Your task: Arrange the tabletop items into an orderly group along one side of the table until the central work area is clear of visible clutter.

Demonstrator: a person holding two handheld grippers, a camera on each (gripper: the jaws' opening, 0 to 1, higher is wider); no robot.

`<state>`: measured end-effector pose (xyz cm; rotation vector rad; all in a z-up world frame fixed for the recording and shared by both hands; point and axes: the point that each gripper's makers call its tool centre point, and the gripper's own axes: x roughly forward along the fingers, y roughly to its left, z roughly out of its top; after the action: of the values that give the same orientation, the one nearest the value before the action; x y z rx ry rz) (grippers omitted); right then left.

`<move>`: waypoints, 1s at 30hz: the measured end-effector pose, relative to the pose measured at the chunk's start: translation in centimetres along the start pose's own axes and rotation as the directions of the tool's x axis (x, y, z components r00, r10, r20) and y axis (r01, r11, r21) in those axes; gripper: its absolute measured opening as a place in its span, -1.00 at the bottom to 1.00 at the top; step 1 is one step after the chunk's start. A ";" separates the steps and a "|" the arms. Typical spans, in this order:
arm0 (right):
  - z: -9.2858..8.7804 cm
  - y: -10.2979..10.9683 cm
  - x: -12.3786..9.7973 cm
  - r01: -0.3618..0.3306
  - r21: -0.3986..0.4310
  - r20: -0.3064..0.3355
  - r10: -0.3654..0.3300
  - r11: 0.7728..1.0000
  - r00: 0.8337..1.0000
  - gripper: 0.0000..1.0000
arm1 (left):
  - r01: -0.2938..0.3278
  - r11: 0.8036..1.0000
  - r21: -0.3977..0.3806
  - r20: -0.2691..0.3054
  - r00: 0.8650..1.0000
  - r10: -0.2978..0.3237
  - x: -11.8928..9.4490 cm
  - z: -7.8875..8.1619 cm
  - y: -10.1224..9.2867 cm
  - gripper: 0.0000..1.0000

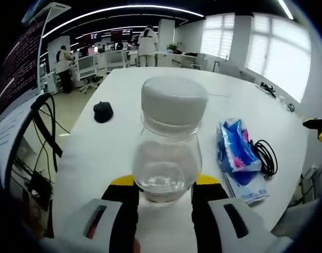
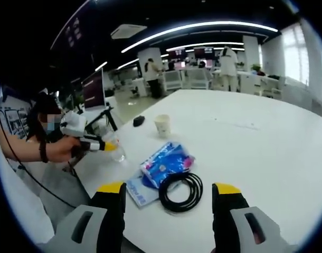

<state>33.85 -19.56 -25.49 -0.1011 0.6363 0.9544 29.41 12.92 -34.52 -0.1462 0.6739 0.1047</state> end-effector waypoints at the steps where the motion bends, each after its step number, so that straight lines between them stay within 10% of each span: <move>1: -0.1 0.1 -0.2 0.002 0.001 -0.002 -0.002 1.000 1.000 0.34 | -0.001 1.000 -0.012 0.007 1.000 0.001 0.4 0.4 0.1 -0.24; 30: -0.2 -1.0 0.4 0.004 0.020 -0.047 -0.003 1.000 0.999 0.34 | -0.023 0.995 -0.093 0.090 0.995 0.031 8.9 7.9 2.5 -0.24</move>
<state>34.71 -19.92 -26.02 -0.1070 0.6886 0.9438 40.82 17.20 -34.24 -0.2195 0.5803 0.1673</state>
